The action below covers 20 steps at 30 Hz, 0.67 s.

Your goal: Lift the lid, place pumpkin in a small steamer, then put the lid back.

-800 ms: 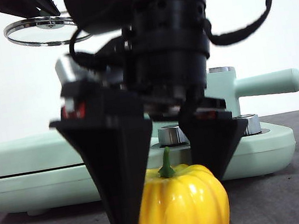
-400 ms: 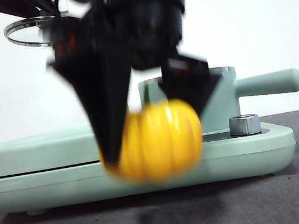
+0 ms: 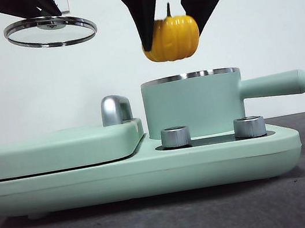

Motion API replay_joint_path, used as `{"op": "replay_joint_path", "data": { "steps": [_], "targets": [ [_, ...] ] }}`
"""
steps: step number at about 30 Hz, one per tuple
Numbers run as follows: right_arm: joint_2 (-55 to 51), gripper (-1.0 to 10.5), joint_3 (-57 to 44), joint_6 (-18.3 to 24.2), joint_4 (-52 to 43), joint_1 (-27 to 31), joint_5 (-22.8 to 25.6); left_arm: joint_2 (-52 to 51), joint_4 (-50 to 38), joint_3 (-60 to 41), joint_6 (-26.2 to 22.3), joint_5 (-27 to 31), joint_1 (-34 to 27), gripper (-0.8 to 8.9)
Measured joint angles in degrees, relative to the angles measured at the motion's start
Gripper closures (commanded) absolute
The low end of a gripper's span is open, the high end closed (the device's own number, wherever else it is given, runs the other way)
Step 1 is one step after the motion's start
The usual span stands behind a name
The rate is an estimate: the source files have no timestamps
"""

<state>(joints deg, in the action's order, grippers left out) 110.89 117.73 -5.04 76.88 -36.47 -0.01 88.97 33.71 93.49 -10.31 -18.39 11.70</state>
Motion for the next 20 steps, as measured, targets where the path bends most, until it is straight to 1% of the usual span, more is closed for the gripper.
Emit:
{"op": "replay_joint_path", "data": {
  "steps": [5, 10, 15, 20],
  "targets": [
    [6.78, 6.5, 6.84, 1.01, 0.00, 4.26, 0.02, 0.00, 0.00, 0.00, 0.00, 0.00, 0.00, 7.00],
    [10.84, 6.5, 7.48, 1.64, 0.02, 6.40, 0.02, 0.00, 0.00, 0.00, 0.00, 0.00, 0.00, 7.00],
    [14.01, 6.5, 7.48, 1.66, 0.02, 7.23, 0.00, 0.00, -0.02, 0.00, 0.00, -0.02, 0.00, 7.00],
    [15.39, 6.5, 7.48, 1.62, 0.04, 6.19, -0.02, 0.00, -0.02, 0.00, 0.00, -0.02, 0.00, 7.00]
  ]
}}
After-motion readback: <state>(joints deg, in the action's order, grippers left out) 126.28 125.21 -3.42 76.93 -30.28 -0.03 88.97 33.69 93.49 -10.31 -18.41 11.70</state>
